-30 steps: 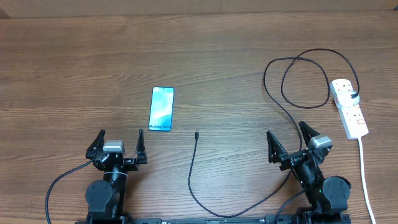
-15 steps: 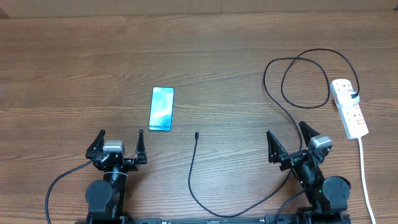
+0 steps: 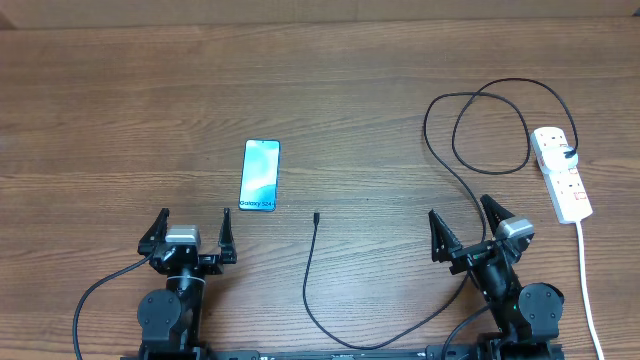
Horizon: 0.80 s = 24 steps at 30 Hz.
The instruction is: Plug charger to phone and switch on socket
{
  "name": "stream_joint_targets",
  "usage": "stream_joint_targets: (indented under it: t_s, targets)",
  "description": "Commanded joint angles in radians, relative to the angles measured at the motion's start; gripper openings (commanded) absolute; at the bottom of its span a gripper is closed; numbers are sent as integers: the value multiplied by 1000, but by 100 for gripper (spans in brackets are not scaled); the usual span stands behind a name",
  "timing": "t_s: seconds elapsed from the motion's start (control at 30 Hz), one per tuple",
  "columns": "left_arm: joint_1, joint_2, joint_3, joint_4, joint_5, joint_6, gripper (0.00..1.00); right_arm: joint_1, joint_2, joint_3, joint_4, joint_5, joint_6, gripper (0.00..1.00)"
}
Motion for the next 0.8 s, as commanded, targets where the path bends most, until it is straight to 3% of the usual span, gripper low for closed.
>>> stream_joint_targets:
  t_s: [0.0,0.77]
  targets:
    - [9,-9,-3,2,-6,19,100,-6,-7,-10,3,-5,3,100]
    - [9,-9,-3,2,-6,19,100,-6,13,-10,3,-5,3,100]
